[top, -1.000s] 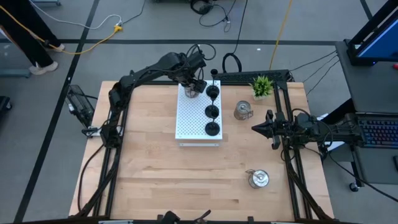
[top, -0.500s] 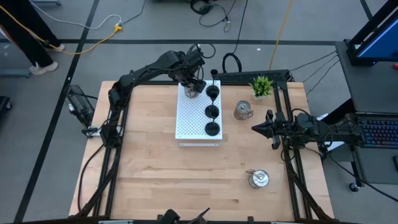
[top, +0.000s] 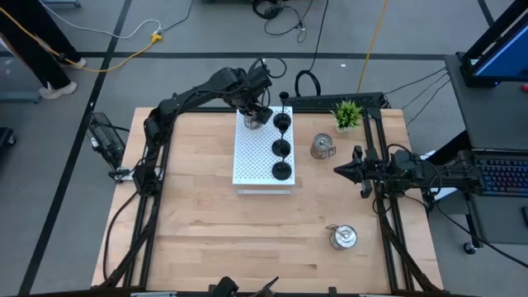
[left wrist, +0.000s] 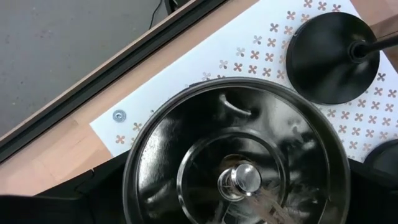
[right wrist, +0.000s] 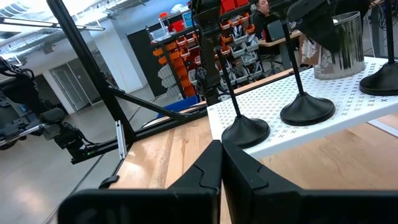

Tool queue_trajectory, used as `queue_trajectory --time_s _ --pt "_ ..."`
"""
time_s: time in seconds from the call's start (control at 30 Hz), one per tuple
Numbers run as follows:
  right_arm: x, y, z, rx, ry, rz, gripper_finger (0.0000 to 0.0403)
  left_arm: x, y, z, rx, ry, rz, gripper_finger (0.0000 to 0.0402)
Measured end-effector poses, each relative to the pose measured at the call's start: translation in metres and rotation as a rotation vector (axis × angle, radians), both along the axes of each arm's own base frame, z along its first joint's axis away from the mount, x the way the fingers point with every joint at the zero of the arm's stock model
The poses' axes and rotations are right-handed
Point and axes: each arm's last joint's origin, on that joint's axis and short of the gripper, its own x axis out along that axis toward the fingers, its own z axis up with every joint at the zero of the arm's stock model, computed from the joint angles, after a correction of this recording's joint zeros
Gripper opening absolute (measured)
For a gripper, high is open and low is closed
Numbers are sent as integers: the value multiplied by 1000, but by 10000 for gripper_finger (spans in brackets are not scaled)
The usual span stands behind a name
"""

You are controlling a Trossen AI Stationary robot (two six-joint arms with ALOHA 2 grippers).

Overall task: Pick & Place candle stick holders
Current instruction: Put the top left brown scented candle on the shelf

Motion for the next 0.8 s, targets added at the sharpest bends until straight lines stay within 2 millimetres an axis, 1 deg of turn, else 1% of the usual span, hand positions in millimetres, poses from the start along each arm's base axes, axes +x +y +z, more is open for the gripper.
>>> queue_trajectory --time_s 0.2,0.4,0.8 --pt "0 0 0 -2 0 0 0 -4 -2 -1 -23 38 6 397" --pt "0 0 0 -3 0 0 0 -6 -2 -2 -5 75 64 398" --pt "0 0 0 -3 0 0 0 -4 -6 -2 3 74 34 397"
